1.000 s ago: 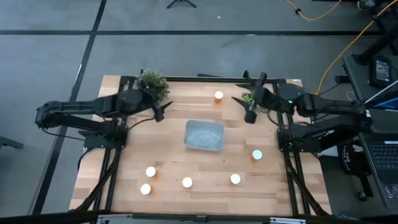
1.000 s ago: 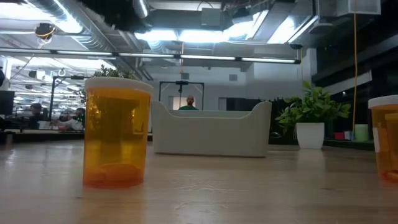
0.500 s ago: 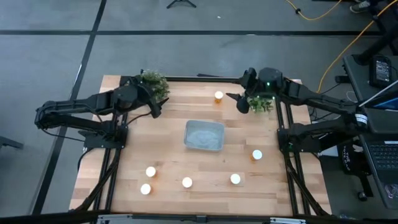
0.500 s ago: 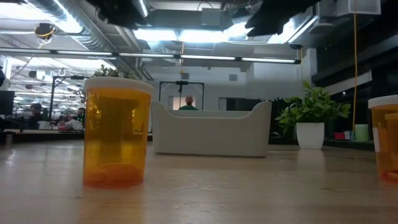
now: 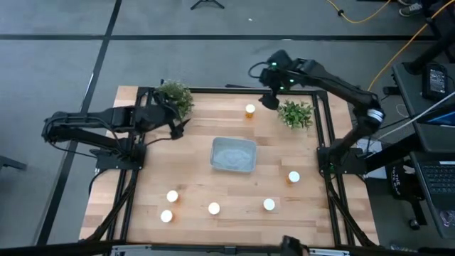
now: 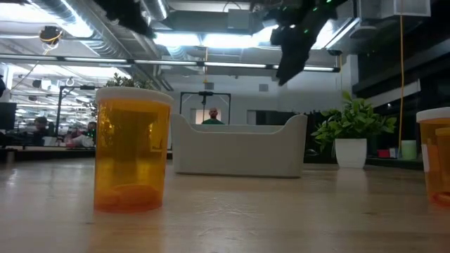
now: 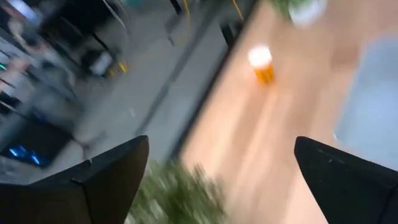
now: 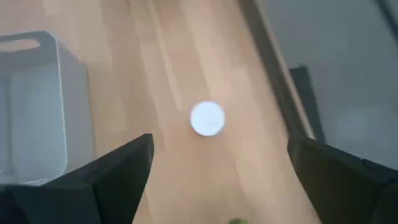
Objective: Pick and place pill bottles into a basket
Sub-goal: Put the orange pill bottle into the grey bin
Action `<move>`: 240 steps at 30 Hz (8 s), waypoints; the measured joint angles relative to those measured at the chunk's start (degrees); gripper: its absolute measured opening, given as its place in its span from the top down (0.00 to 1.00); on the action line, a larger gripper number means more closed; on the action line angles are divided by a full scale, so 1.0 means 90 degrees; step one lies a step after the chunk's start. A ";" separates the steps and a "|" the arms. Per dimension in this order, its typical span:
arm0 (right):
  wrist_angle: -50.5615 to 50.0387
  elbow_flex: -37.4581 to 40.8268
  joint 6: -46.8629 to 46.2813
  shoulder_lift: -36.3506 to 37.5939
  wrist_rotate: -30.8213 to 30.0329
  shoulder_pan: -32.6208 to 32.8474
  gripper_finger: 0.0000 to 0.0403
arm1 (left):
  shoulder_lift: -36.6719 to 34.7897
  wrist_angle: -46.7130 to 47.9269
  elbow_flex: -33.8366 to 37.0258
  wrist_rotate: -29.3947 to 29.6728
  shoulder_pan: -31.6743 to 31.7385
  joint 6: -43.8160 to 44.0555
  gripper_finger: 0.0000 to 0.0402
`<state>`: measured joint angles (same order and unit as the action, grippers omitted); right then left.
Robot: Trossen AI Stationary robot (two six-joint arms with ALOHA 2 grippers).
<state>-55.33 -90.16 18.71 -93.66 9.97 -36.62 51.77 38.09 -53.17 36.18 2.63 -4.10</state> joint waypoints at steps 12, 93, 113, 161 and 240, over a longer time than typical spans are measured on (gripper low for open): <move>0.0337 -0.0111 0.0562 -0.0538 0.0349 0.0046 0.10 | -0.0278 0.2288 0.0606 0.0065 -0.0812 0.2363 0.00; 0.0717 -0.0099 0.1101 -0.2308 -0.0551 0.0134 0.04 | -0.4855 -0.1110 0.3128 -0.1575 -0.1739 0.3178 0.00; 0.1114 0.0491 0.1111 -0.2408 -0.0485 0.0124 0.04 | -0.4855 -0.1108 0.3128 -0.1310 -0.1739 0.3208 0.00; 0.1459 0.0523 0.1118 -0.2405 -0.0098 0.0560 0.46 | -0.4855 -0.1106 0.3128 -0.1233 -0.1736 0.3263 0.00; 0.1658 0.1906 -0.1383 -0.0749 -0.0921 0.3812 0.47 | -0.4850 -0.1099 0.3128 -0.1468 -0.1736 0.2705 0.00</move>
<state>-40.41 -73.00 6.26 -100.40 1.69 -2.32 8.12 28.20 -25.02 22.96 -12.99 20.25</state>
